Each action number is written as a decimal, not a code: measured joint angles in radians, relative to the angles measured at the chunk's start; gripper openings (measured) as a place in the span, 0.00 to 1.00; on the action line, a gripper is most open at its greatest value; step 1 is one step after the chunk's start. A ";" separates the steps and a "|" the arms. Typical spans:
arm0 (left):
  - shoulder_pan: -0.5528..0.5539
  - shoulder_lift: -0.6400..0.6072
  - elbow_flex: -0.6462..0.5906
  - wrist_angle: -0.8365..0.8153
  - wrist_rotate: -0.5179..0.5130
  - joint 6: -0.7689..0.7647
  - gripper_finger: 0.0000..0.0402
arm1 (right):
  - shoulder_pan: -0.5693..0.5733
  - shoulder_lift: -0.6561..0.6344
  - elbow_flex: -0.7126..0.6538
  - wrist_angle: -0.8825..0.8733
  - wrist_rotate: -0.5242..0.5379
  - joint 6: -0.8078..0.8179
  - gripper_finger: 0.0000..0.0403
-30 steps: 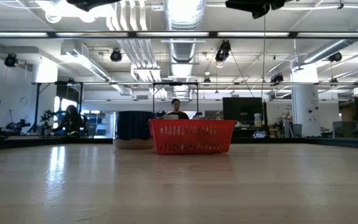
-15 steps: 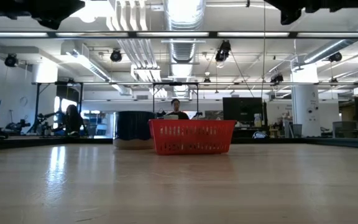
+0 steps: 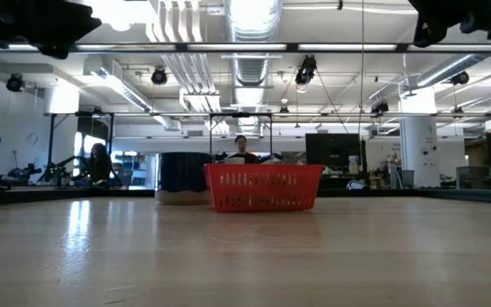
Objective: Pick and place Stevia / Truvia into bins
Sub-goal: Return to Home Position
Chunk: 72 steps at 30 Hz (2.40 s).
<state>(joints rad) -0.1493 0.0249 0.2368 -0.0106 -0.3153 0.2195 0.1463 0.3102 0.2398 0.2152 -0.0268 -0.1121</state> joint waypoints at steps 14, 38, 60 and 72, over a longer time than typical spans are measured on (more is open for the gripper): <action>0.000 0.004 -0.005 -0.025 -0.004 -0.003 0.38 | -0.007 -0.275 -0.105 -0.091 0.086 0.030 0.34; 0.001 0.004 -0.023 -0.137 -0.068 -0.005 0.38 | -0.106 -0.310 -0.221 -0.210 0.079 0.116 0.33; 0.001 0.004 -0.115 -0.124 -0.117 -0.058 0.38 | -0.105 -0.281 -0.227 -0.211 0.083 0.044 0.31; 0.003 0.003 -0.228 0.130 -0.136 -0.023 0.38 | -0.105 -0.282 -0.219 -0.206 0.210 0.085 0.32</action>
<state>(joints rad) -0.1459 0.0281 0.0086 0.1189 -0.4509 0.1967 0.0410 0.0284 0.0204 0.0090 0.1833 -0.0273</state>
